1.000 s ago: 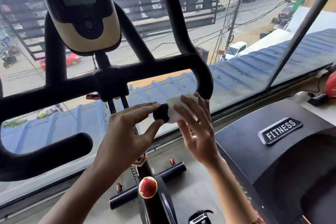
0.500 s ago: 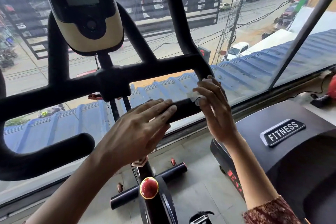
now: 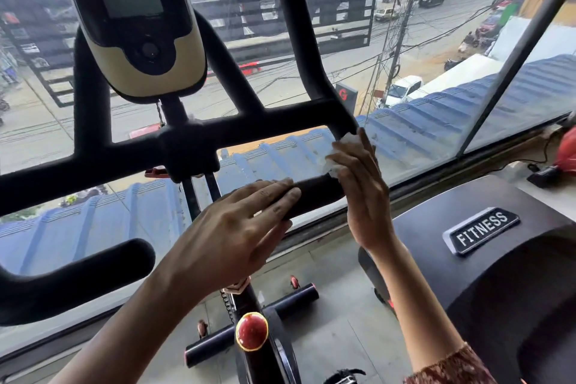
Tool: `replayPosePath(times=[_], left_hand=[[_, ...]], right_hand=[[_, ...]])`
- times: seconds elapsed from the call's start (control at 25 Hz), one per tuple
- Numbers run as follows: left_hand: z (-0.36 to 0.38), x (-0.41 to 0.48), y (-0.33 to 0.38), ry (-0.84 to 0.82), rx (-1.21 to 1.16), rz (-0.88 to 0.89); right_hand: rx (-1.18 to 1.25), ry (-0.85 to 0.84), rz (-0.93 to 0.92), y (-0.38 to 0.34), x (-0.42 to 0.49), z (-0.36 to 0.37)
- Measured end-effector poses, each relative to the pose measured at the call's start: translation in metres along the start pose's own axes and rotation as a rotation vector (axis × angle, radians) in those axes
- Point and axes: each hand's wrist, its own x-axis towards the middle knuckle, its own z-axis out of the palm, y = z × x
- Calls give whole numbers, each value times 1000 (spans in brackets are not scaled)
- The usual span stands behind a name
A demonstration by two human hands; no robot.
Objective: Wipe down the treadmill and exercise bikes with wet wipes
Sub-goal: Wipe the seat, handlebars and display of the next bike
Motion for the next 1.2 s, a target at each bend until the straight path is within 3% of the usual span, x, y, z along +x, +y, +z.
replayPosePath(times=[0.2,0.32,0.44,0.64,0.8,0.92,1.04,1.2], left_hand=[[1,-3,-3,26,19,32],[-1,-5,-4,27,-9,20],[-2,-4,-4,25,-10,3],[0,-6,-4,58,-26,-11],[1,-6,-4,58,-23,-6],[0,-4,-3,62,-58,-44],[0,-4,-1,60,-85,-79],[-2,-1,-2,43,-115,-83]], right_hand=[[-42,34,-39,-65,-32,24],[-60,-6,-147,-38,-25,15],[-17,10,-95,2,0,-7],[-117,53,55,-56,-18,26],[-109,-39,-113,-31,-14,9],[2,60,31,-9,-5,5],[117,97,170,-48,-36,28],[73,-53,-84,-45,-60,31]])
